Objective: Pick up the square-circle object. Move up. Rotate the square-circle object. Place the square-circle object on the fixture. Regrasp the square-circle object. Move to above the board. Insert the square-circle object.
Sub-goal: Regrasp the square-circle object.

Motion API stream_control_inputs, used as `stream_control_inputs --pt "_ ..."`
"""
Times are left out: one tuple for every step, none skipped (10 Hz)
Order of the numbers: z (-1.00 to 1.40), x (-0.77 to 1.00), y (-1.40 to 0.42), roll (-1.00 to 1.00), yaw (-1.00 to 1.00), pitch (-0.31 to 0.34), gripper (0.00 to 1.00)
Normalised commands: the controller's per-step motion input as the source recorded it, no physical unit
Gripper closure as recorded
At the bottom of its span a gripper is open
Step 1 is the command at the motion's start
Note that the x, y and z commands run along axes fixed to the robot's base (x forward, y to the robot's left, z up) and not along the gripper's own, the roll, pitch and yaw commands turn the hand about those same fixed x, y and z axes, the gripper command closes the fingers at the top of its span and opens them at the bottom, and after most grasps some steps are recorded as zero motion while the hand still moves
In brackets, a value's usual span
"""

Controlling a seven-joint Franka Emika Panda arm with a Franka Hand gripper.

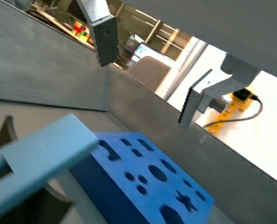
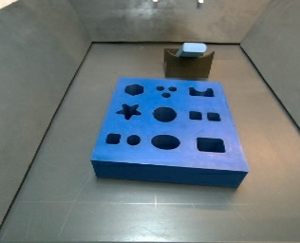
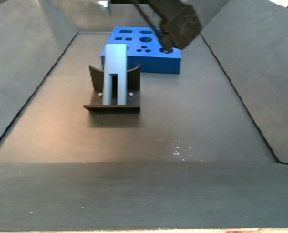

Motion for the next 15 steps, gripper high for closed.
stream_control_inputs --pt "0.03 -1.00 0.00 0.05 -0.02 -0.111 0.00" --pt "0.02 -0.90 0.00 0.05 0.00 -0.123 0.00" --pt "0.02 -0.72 -0.01 0.05 0.02 -0.135 0.00" --pt "0.01 -0.58 -0.01 0.05 0.03 -0.143 0.00" --pt "-1.00 -0.35 -0.37 1.00 -0.91 -0.038 0.00" --pt "-1.00 -0.18 -0.38 1.00 -0.91 -0.046 0.00" --pt "-1.00 -0.10 -0.38 1.00 -0.91 -0.062 0.00" --pt "-0.88 -0.05 -0.24 1.00 -0.92 -0.090 0.00" --pt "-0.68 -0.02 -0.13 1.00 -0.93 -0.113 0.00" --pt "-0.45 0.01 -0.06 1.00 -0.93 -0.142 0.00" --pt "-0.27 0.01 -0.03 1.00 -0.93 -0.159 0.00" --pt "-0.05 0.01 -0.03 1.00 -0.93 -0.182 0.00" --pt "0.00 -0.01 -0.02 1.00 -0.93 -0.197 0.00" --pt "-0.01 -0.03 -0.03 1.00 -0.93 -0.221 0.00" --pt "-0.01 -0.04 -0.02 1.00 -0.93 -0.239 0.00"
